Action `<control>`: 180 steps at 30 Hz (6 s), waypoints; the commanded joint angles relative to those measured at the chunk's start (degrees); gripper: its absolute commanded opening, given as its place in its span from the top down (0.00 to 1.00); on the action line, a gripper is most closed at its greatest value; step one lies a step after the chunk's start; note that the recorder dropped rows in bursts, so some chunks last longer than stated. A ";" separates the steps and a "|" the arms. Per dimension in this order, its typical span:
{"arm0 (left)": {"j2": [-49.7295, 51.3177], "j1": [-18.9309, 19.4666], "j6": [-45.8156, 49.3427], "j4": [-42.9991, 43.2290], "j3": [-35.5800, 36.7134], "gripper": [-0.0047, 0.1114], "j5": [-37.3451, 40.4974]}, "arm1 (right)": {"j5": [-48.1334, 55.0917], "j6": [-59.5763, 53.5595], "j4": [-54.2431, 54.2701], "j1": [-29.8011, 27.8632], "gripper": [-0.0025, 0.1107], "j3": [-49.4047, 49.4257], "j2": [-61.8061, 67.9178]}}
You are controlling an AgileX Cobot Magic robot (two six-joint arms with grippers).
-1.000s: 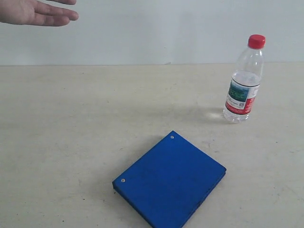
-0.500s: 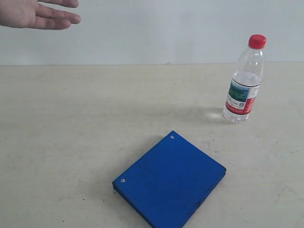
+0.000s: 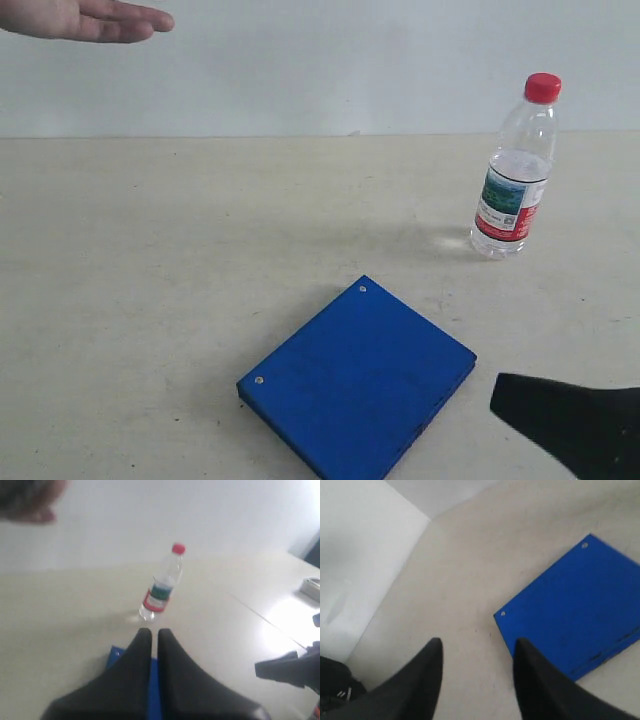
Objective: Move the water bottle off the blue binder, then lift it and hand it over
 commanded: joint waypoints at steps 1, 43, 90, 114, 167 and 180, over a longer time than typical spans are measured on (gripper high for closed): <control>13.37 -0.10 8.31 -2.16 -0.37 0.84 6.71 | -2.84 -0.11 0.81 -0.02 0.47 0.19 6.01; 87.79 -10.91 29.29 -13.96 -13.90 0.44 6.80 | -9.61 -9.88 13.05 -0.02 0.48 -21.79 68.37; 87.68 -10.91 15.36 -3.53 -26.38 0.48 17.11 | -32.70 -34.24 26.81 -0.02 0.48 -15.79 66.51; 87.68 -10.91 16.04 -4.34 -26.38 0.48 17.11 | -19.65 -26.06 30.43 -0.02 0.68 -23.97 67.17; 92.73 -6.96 57.13 -10.76 -26.45 0.48 20.88 | -28.62 -59.30 3.60 -0.02 0.98 -26.63 70.47; 92.73 -6.96 57.00 -9.47 -26.45 0.92 20.88 | -15.62 -56.52 6.81 -0.02 0.96 -26.63 70.47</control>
